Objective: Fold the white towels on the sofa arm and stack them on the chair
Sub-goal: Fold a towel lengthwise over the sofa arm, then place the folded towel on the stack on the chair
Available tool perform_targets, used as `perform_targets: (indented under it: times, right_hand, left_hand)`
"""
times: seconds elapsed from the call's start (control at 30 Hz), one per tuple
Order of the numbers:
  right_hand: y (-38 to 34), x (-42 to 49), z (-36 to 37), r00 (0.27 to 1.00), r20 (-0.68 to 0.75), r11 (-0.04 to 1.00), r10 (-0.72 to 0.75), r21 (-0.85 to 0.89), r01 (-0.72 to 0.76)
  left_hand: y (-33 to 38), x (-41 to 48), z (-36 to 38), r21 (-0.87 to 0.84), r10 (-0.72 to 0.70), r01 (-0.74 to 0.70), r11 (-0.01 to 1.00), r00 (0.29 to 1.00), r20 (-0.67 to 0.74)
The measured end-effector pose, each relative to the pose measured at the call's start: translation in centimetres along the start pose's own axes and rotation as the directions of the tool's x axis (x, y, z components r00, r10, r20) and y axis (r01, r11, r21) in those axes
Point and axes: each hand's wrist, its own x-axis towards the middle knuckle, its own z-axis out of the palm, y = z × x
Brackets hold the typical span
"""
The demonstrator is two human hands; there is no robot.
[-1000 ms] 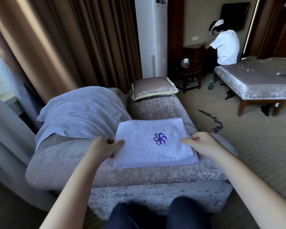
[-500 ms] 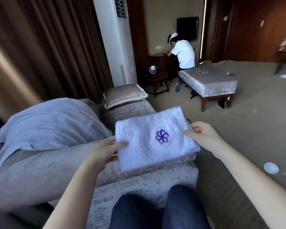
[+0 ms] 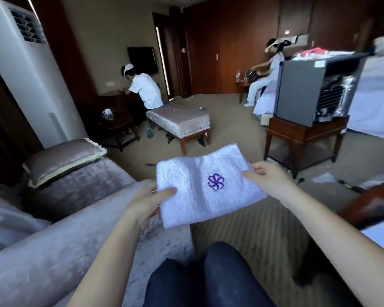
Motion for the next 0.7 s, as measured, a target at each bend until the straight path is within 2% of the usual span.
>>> perform_targets:
  times: [0.13, 0.27, 0.5, 0.7]
  right_hand:
    - [0.8, -4.1, -4.8, 0.997, -0.060, 0.998, 0.052, -0.019, -0.053]
    - [2.6, -8.3, -10.8, 0.964, -0.244, 0.987, 0.110, -0.091, -0.136]
    - [5.8, -18.4, -21.1, 0.815, -0.543, 0.957, 0.200, -0.070, -0.282]
    - [7.5, -25.8, -28.4, 0.676, -0.696, 0.905, 0.243, -0.089, -0.417]
  left_hand:
    - [0.4, 1.5, 5.0, -0.013, -0.019, 0.021, 1.000, 0.992, 0.127]
    - [0.8, 2.1, 11.4, -0.024, -0.002, 0.009, 1.000, 0.954, 0.300]
    - [0.4, 0.8, 25.1, -0.028, -0.026, 0.053, 0.998, 0.800, 0.600]
    - [-0.1, -2.7, 35.9, -0.004, -0.047, 0.078, 0.997, 0.644, 0.764]
